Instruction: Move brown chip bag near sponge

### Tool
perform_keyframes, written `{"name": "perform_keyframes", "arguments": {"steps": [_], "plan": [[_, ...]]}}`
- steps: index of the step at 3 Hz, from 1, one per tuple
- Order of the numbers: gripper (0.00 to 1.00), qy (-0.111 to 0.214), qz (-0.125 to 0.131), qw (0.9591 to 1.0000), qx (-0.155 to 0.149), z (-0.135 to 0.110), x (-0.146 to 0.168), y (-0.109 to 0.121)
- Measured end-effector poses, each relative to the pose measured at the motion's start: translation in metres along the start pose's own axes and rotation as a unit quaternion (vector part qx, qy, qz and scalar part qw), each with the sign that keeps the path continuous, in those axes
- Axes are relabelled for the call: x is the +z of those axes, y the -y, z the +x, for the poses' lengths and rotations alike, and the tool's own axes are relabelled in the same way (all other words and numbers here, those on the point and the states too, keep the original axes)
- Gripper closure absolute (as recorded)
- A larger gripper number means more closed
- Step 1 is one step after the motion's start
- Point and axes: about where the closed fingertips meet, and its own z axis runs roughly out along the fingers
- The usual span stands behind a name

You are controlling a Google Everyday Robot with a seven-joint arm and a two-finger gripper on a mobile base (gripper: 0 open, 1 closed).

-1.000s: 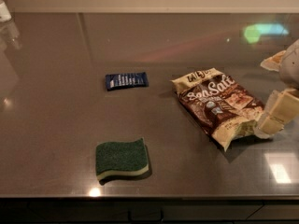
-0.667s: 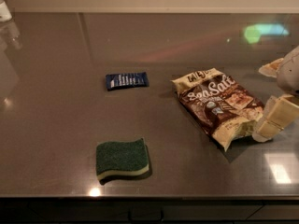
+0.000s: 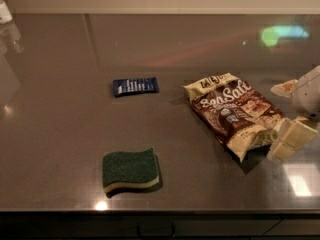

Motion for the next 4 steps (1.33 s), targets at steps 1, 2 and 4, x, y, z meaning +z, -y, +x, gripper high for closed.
{"name": "perform_keyframes", "arguments": {"steps": [1, 2, 4], "plan": [[0.0, 0.002, -0.006, 1.0, -0.006, 0.007, 0.011, -0.004], [0.25, 0.004, -0.002, 0.9999, -0.01, 0.012, 0.017, -0.006], [0.7, 0.015, 0.005, 0.9998, -0.015, -0.001, 0.011, -0.004]]}}
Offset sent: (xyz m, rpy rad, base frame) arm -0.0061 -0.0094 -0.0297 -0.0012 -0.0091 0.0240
